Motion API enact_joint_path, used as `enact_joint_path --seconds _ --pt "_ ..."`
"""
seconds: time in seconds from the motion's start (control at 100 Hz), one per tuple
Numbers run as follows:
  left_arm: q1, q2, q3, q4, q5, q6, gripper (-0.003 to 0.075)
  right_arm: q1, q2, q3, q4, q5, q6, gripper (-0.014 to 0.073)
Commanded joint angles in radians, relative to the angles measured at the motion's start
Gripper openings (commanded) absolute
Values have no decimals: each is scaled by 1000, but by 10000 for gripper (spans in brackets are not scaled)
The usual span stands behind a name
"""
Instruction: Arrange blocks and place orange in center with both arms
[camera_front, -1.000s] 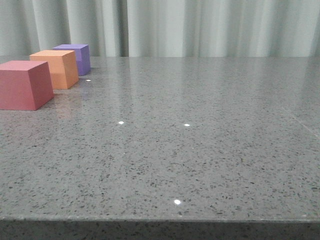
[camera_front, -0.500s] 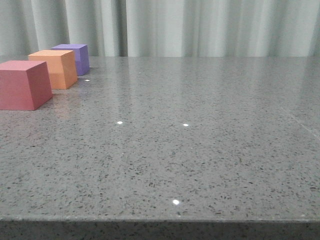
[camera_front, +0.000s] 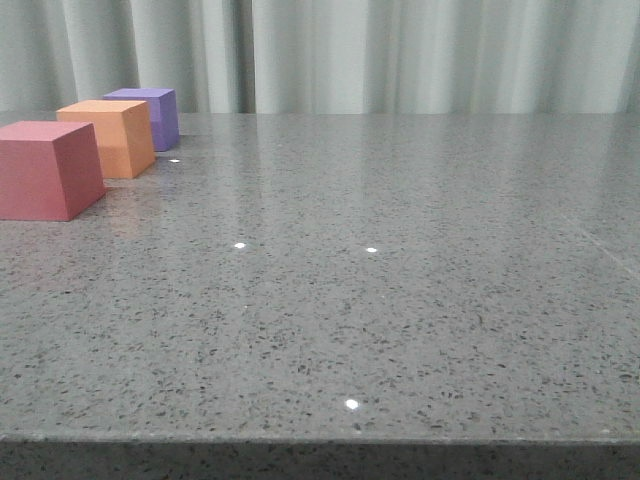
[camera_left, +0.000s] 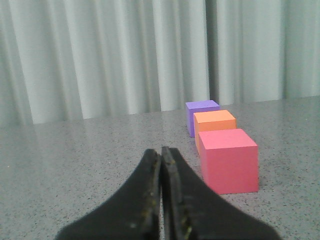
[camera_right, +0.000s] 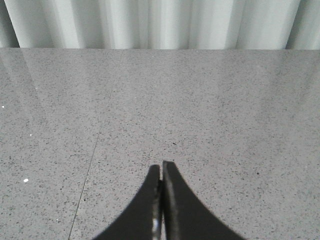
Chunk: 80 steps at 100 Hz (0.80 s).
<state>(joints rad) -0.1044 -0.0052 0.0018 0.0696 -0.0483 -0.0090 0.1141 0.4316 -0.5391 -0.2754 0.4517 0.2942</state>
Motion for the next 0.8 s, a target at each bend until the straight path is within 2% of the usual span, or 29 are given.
enact_joint_path --seconds 0.0,0.18,0.43,0.61,0.79 --pt "3 -29 43 -1 -74 -9 -19 -5 0 -21 -19 -74 0 -67" --pt "3 -29 43 -1 -74 -9 -19 -5 -37 -2 3 -86 -17 -67" --pt "3 -29 43 -1 -74 -9 -19 -5 -215 172 166 -216 -174 -67" --pt "3 -29 43 -1 -74 -9 -19 -49 -348 324 254 -339 -177 -67" --pt "3 -29 43 -1 -74 -9 -19 -80 -469 444 262 -383 -177 -67"
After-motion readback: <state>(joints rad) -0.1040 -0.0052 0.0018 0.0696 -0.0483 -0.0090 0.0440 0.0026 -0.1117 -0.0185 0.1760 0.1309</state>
